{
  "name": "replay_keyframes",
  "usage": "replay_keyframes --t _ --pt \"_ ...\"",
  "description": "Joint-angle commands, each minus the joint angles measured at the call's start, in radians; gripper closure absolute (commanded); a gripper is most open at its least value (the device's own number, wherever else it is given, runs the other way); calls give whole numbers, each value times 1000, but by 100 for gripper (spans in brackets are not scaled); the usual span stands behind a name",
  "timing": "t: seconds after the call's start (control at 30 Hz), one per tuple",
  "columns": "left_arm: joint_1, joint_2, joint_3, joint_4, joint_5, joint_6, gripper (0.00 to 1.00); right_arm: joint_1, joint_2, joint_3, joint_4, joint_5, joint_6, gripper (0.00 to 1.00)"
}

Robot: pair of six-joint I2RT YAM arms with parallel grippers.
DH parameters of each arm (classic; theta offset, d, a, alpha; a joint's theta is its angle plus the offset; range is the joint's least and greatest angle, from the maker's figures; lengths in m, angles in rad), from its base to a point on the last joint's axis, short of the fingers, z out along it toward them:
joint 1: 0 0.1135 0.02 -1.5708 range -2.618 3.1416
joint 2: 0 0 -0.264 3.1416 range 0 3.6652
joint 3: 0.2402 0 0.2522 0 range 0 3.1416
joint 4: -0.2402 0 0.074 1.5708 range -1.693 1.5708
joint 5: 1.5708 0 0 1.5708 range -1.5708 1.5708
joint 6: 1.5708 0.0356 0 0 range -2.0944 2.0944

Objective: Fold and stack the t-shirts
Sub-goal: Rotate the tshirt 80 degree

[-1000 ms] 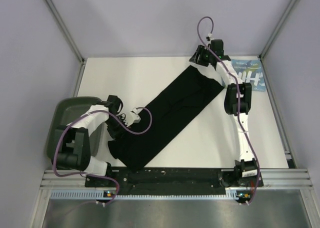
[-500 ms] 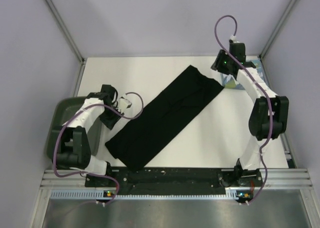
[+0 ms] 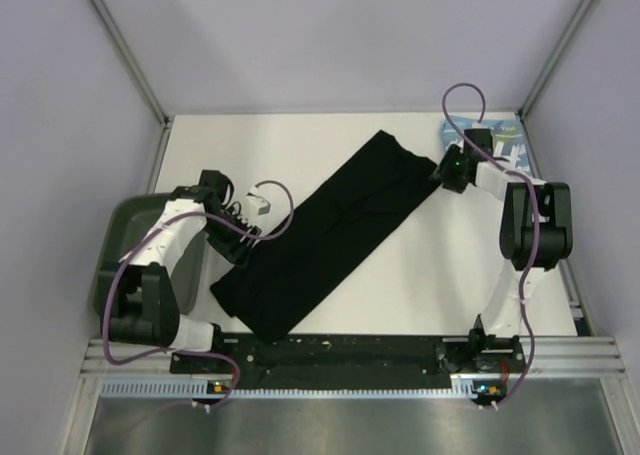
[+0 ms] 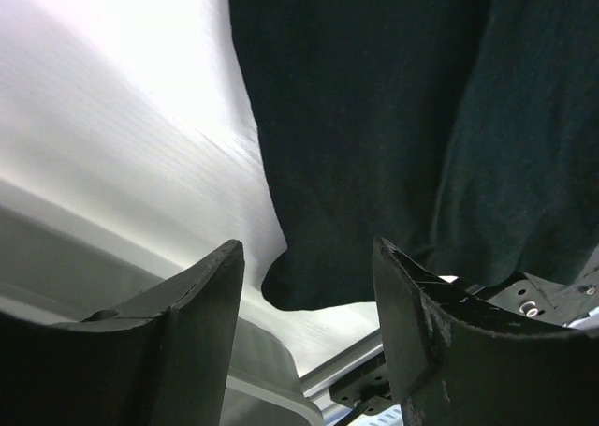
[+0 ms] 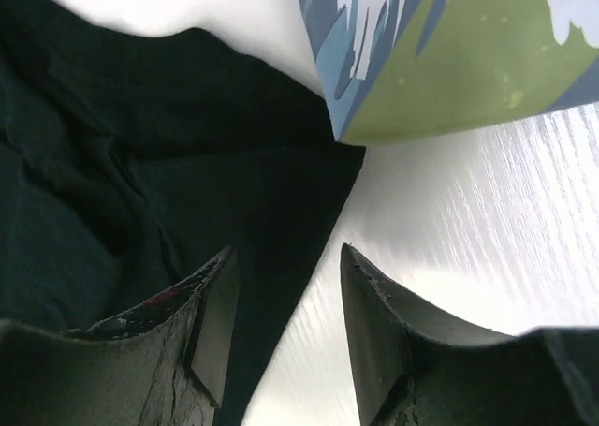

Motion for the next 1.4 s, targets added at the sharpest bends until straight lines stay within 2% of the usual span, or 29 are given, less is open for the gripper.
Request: replay_keyframes --t 0.0,0.07,0.2,0.27,0.47,0.53,0.57,0.63,0.87,1.1,1.17,1.27,1.37 --pt "12 -12 -40 16 30 1 38 -17 59 39 79 -50 72 54" --pt "20 -9 -49 29 28 0 38 -20 88 49 81 -57 80 59" --pt "31 -14 -80 42 12 9 37 -26 157 109 75 -111 81 92" --pt "32 -17 -107 67 -19 18 38 -26 189 146 70 -155 83 100" --pt "28 37 -158 93 -57 40 46 -15 283 276 56 -231 90 100" --pt "22 61 -163 93 -36 40 53 -15 323 339 60 -260 93 100" --pt "15 69 -167 96 -15 46 60 -14 349 373 58 -274 95 100" --pt "-18 80 -183 102 27 61 64 -9 404 462 56 -295 97 100" --pt "-325 98 -224 138 42 66 61 0 571 781 1 -292 84 100" --pt "-500 123 -206 127 41 46 58 48 720 1046 -45 -255 17 100" --pt "-526 109 -204 118 61 52 58 48 729 1074 -51 -236 6 93" --pt "-534 68 -192 92 53 61 56 45 681 1047 -66 -170 -58 66" --pt "-534 29 -172 87 -8 54 54 34 596 982 -66 -114 -116 45"
